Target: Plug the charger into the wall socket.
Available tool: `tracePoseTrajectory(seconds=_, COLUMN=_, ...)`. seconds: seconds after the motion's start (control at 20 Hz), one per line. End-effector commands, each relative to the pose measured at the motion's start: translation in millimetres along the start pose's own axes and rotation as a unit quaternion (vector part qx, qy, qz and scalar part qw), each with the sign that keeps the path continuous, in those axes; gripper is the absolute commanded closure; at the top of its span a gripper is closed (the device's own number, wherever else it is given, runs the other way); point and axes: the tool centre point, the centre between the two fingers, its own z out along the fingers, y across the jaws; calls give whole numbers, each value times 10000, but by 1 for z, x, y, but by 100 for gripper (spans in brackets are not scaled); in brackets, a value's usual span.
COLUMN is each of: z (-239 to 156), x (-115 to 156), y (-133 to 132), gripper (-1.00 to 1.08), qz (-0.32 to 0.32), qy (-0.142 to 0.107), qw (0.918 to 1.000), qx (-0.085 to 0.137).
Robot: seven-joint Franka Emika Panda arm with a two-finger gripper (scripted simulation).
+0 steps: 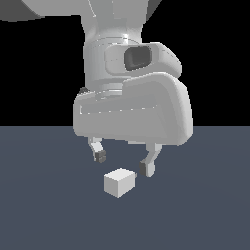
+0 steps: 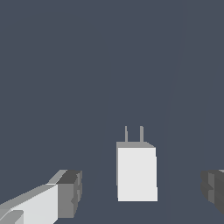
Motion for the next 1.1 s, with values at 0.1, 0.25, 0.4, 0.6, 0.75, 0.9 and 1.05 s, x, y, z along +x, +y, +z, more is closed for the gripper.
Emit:
tracePoseTrajectory(seconds=0.1, z=20, x=-2, y=0, gripper=-92, qz=9, qy=-3, qw=10000, qx=-2)
tracePoseTrajectory(seconds=0.25, z=28, x=-3, y=0, gripper=-92, qz=12, qy=-2, qw=10000, qx=-2)
tracePoseTrajectory(seconds=0.4, z=31, x=-3, y=0, gripper=-92, qz=12, qy=-2, qw=10000, qx=-2)
tracePoseTrajectory(seconds=0.6, z=31, x=-3, y=0, gripper=108, qz=12, qy=-2, qw=10000, qx=-2)
tracePoseTrajectory(seconds=0.75, z=31, x=-3, y=0, gripper=108, qz=12, qy=-2, qw=10000, qx=-2)
tracePoseTrajectory(seconds=0.9, z=31, x=-3, y=0, gripper=108, qz=12, qy=-2, qw=10000, qx=-2)
tracePoseTrajectory(seconds=1.05, z=31, x=-3, y=0, gripper=108, qz=9, qy=-2, qw=10000, qx=-1)
